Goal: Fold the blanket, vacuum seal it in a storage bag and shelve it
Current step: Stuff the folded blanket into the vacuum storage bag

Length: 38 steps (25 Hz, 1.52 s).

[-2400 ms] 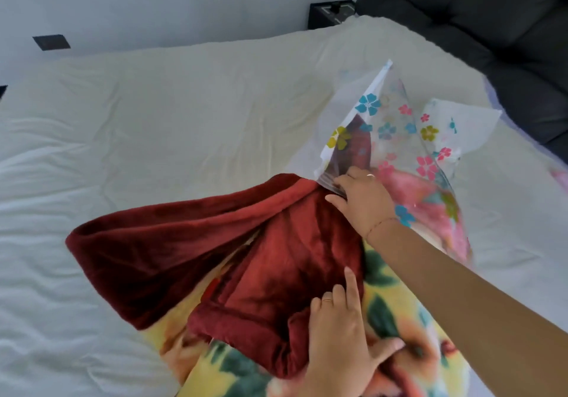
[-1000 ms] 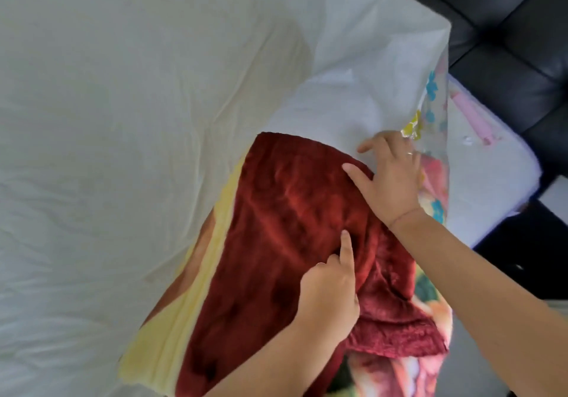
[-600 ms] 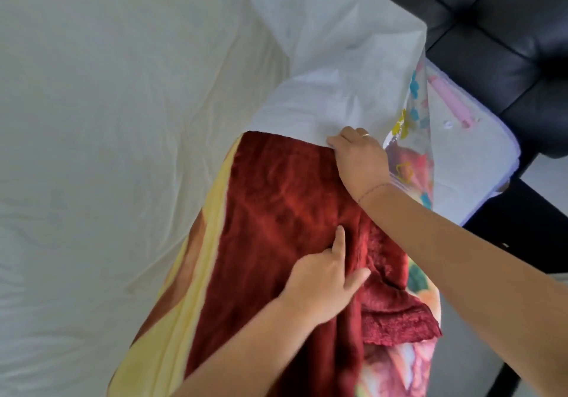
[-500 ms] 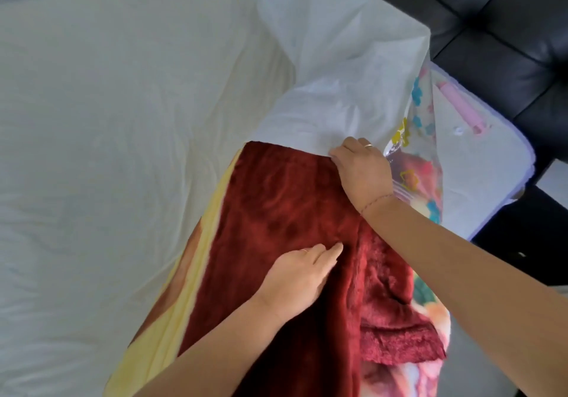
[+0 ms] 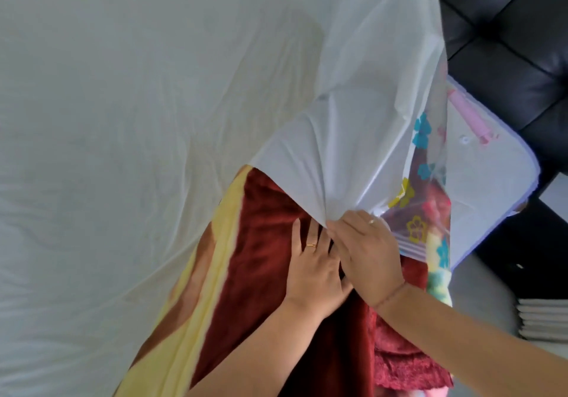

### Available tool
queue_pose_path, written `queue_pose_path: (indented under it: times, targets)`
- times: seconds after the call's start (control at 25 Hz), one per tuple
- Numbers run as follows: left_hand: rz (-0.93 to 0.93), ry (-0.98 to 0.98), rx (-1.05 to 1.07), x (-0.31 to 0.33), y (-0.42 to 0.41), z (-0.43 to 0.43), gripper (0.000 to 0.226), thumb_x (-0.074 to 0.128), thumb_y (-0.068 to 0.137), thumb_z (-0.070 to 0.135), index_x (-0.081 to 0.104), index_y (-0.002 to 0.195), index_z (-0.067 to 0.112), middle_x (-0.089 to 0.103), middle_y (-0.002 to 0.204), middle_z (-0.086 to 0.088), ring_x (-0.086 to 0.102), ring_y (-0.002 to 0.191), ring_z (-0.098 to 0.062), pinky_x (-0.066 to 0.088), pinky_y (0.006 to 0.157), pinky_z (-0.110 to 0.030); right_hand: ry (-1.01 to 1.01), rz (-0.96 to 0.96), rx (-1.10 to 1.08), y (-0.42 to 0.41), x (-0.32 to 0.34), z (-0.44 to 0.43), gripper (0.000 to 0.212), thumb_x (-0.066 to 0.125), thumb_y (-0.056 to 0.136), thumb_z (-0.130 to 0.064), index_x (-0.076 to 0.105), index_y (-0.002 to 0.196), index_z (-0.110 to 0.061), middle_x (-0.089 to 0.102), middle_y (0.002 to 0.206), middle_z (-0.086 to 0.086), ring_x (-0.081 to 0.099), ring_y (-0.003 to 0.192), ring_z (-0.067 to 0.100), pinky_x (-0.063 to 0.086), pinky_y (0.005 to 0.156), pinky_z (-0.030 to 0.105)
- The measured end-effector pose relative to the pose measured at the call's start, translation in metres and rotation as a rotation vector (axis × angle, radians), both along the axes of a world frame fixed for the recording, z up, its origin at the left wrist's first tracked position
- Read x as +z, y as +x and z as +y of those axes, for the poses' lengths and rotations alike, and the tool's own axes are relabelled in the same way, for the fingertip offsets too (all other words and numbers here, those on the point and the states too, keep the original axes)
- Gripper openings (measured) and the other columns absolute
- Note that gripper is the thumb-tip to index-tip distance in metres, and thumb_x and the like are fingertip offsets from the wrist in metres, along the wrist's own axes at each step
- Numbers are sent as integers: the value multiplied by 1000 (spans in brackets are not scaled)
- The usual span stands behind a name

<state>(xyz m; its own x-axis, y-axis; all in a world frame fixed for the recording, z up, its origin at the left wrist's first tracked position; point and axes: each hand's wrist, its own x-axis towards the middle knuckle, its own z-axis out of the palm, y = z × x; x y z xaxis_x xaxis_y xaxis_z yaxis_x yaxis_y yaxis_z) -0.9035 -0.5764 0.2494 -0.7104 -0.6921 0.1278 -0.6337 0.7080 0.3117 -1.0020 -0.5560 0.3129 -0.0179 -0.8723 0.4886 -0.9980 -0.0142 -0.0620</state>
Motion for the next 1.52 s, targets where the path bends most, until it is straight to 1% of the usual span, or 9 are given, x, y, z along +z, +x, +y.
queue_pose_path:
  times: [0.2,0.36,0.52,0.64,0.8,1.04,1.16,1.32,1.52]
  targets:
    - [378,141,-158,14,20,-14,36,51,86,25,65,117,14,61,128,-4,46,129,-18,27,113,-39,3,-31,-30,-15,-23,20,12,62,80,1,70,81,-9,56,69,4,54,64,27,46,58,38]
    - [649,164,369,27,72,-89,32,67,80,25,66,112,21,65,109,5,55,105,-12,31,97,-10,-62,-64,-59,-18,-30,11,13,61,84,-5,72,87,-10,49,79,-1,49,75,23,39,62,36]
    - [512,891,381,6,87,-184,91,76,68,55,32,145,35,39,144,15,36,132,-2,27,111,-25,-47,-70,-65,-22,-30,19,18,55,87,-10,73,89,-9,56,76,4,47,77,22,37,67,34]
    - [547,1162,208,-22,74,-206,73,69,83,43,33,146,33,38,148,14,40,131,1,30,112,-26,-34,-72,-84,-33,-37,30,23,55,87,-13,77,86,-7,60,71,9,46,75,24,37,65,36]
    - [582,821,253,-49,40,-210,42,57,93,16,55,133,27,57,133,13,51,121,1,37,110,-29,-62,-111,-95,-52,-38,39,22,57,84,-14,78,82,-6,63,64,10,43,68,19,37,68,25]
    - [412,240,263,-30,50,-192,49,31,84,31,69,112,16,74,98,-3,68,88,-23,40,74,-21,-84,-116,-64,-53,-16,45,22,56,82,-13,78,80,-9,61,66,-1,44,69,12,35,83,15]
    - [368,155,325,-7,103,-157,49,32,84,33,70,109,15,74,92,-5,70,80,-24,41,67,-22,-124,-114,1,-43,1,48,19,57,80,-9,76,84,-7,63,62,5,45,71,11,25,101,16]
    - [286,89,531,12,187,-93,49,34,79,27,71,109,14,74,87,-9,70,72,-29,46,63,-28,-85,-129,127,-27,2,60,19,58,85,-11,73,97,-9,66,72,8,50,76,17,46,80,41]
    - [346,335,842,25,242,-25,43,39,87,7,66,118,21,71,94,6,67,89,-29,45,71,-32,-7,-121,287,9,1,57,25,57,84,-5,75,100,-8,68,83,4,54,77,23,46,72,36]
